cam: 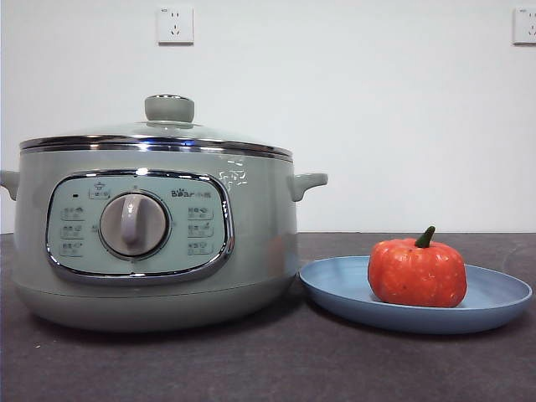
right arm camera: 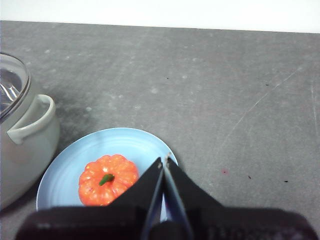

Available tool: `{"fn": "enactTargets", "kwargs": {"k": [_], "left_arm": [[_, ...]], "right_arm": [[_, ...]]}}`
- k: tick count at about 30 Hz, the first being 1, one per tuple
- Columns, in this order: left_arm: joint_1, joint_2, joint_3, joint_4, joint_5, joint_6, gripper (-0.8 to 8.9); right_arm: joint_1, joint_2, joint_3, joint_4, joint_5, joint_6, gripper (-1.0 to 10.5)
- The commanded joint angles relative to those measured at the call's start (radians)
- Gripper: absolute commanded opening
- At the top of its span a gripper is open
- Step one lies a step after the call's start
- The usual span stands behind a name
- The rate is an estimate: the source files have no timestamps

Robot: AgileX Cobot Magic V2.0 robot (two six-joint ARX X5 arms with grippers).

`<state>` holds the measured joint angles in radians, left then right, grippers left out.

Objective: Take the pumpkin out from the steamer,put the pumpkin in the blue plate,close the lid

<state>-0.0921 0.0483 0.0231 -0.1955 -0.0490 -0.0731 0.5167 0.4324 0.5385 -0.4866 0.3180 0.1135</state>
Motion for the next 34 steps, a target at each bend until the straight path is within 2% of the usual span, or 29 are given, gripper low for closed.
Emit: {"fn": "enactTargets", "kwargs": {"k": [1,16,19,23,28,30,34], "left_arm": [[0.003,-0.003,-0.017,0.005,0.001,-0.010,-0.03],[0.003,-0.003,-0.017,0.005,0.001,-0.010,-0.03],[0.003,-0.003,-0.017,0.005,0.001,-0.010,-0.03],[0.003,-0.003,-0.017,0.005,0.002,-0.010,-0.03],[0.003,-0.003,-0.017,0.005,-0.001,-0.010,-0.03],[0.003,-0.003,-0.017,0.005,0.002,-0.010,-0.03],[0.003,-0.003,-0.017,0.005,0.002,-0.010,-0.03]], "right_arm": [[0.002,-0.001,-0.006,0.004,0.002,0.009,0.0],[0.001,-0.026,-0.006,-0.036,-0.002,0.009,0.0],[-0.058,-0.107,-0.007,-0.117,0.025,-0.002,0.0],[-0.218,-0.218,-0.039,-0.106,-0.108,0.026,0.0],[-0.394,-0.321,-0.154,0.036,-0.323,-0.126,0.0],[-0.431,-0.346,-0.213,0.110,-0.405,-0.155,0.0],[-0.462,-0.389,-0.333,0.208,-0.424,-0.157,0.0]]}}
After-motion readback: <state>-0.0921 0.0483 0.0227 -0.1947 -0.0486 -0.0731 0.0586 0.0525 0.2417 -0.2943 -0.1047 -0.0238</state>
